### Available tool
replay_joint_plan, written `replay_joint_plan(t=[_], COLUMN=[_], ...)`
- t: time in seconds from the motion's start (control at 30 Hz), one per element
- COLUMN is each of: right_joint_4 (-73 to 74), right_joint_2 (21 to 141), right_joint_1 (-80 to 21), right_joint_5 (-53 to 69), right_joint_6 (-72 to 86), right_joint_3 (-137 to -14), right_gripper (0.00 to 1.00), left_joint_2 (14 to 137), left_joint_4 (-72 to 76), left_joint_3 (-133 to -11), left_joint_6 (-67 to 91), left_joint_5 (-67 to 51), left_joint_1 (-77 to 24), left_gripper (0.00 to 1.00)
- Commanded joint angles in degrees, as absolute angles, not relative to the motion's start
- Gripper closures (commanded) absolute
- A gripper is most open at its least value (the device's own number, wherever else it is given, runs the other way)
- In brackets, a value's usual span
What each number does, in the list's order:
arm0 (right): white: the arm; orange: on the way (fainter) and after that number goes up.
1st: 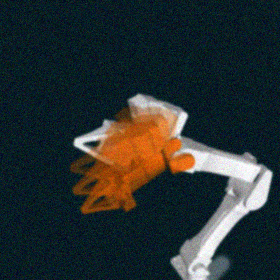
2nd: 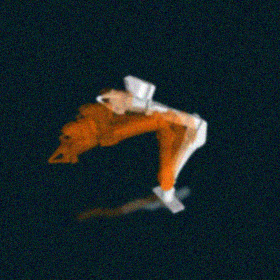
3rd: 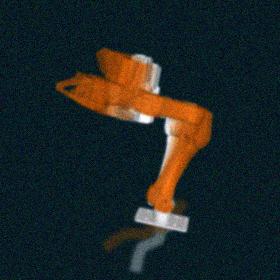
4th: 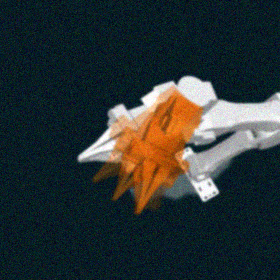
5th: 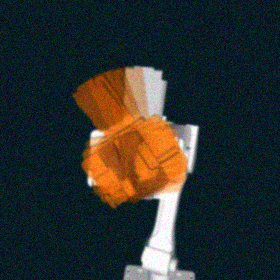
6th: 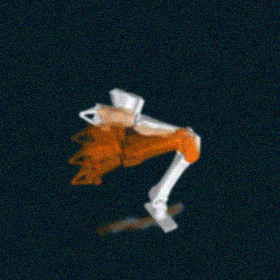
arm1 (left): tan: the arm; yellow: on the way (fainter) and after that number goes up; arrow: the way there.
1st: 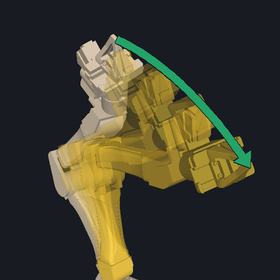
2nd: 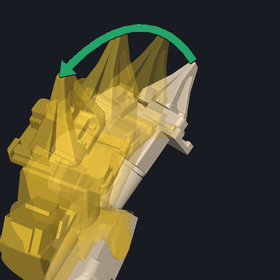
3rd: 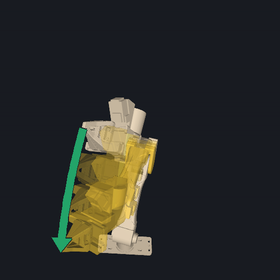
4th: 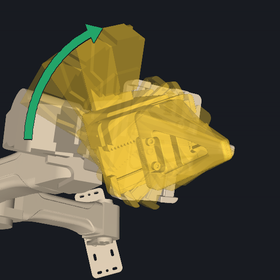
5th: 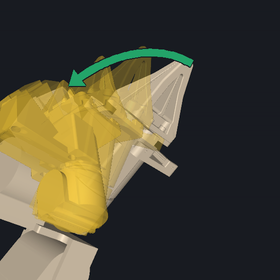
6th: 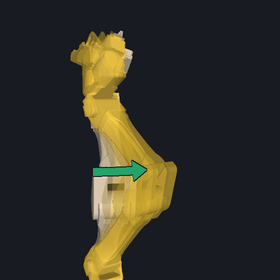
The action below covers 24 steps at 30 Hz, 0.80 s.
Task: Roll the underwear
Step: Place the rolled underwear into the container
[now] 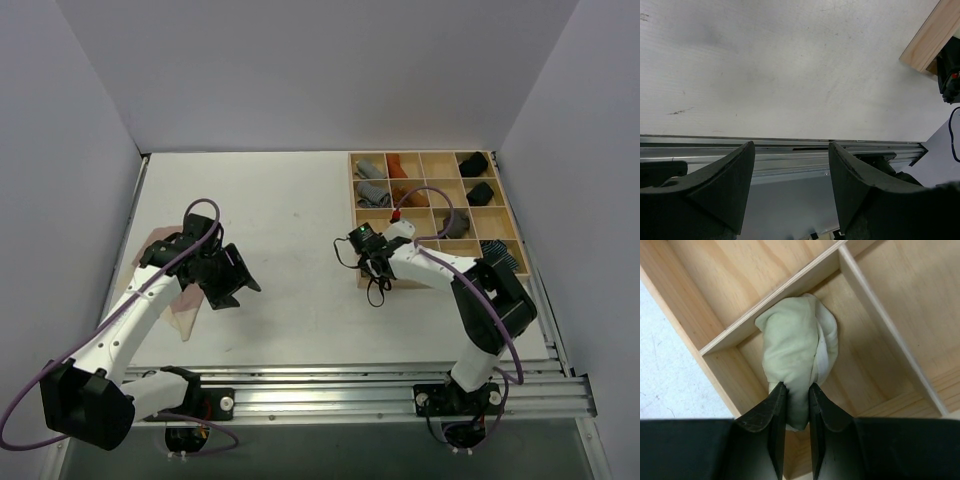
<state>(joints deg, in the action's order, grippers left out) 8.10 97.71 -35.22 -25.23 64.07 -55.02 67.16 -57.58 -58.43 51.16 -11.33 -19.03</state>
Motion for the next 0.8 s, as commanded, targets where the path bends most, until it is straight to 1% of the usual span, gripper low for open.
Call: replay_joint_plan(t=[0.0, 0.03, 0.07, 0.13, 0.17, 0.27, 0.4, 0.57, 0.63, 0.67, 0.7, 0.77], right_joint_4=[12.30, 12.74, 13.09, 13.09, 13.18, 15.37, 21.96, 29.43, 29.71, 27.27, 27.16, 25.77], right_joint_2=[97.20, 97.38, 97.47, 97.56, 97.47, 96.86, 94.32, 88.25, 83.95, 82.46, 80.09, 78.76], right_joint_1=[-32.43, -32.26, -31.99, -31.47, -31.46, -31.55, -32.08, -32.08, -32.08, -31.73, -31.73, -31.47], right_joint_5=[-32.25, -32.52, -32.52, -32.34, -32.34, -31.73, -30.85, -26.02, -24.44, -20.78, -19.96, -18.82], right_joint_6=[63.11, 63.19, 63.11, 61.88, 61.35, 60.21, 59.59, 57.05, 55.56, 53.72, 51.44, 49.41], right_joint_3=[-53.43, -53.52, -53.61, -53.87, -54.22, -56.42, -60.64, -61.79, -61.44, -61.09, -61.17, -61.52], right_gripper=[0.88, 0.85, 0.78, 0.72, 0.67, 0.60, 0.56, 0.54, 0.53, 0.52, 0.52, 0.54], left_joint_2=[65.66, 65.57, 65.31, 65.04, 65.04, 65.65, 67.23, 70.83, 72.67, 74.60, 75.49, 78.64], left_joint_4=[-58.71, -58.71, -58.80, -58.89, -59.23, -60.03, -60.12, -59.50, -59.94, -59.85, -59.77, -60.20], left_joint_3=[-60.91, -61.00, -61.08, -61.52, -61.87, -63.62, -66.27, -70.04, -73.38, -74.35, -75.31, -78.13], left_joint_6=[52.38, 52.47, 52.56, 52.65, 52.65, 52.65, 53.00, 51.42, 50.72, 50.19, 49.92, 48.61], left_joint_5=[-10.46, -10.37, -10.28, -9.85, -9.67, -8.44, -6.94, -3.71, -2.64, -2.29, -1.68, -0.88], left_joint_1=[-18.98, -18.98, -18.98, -18.98, -18.98, -18.90, -18.72, -17.32, -15.39, -13.21, -12.05, -8.81], left_gripper=[0.32, 0.32, 0.32, 0.31, 0.31, 0.31, 0.31, 0.31, 0.31, 0.31, 0.31, 0.31])
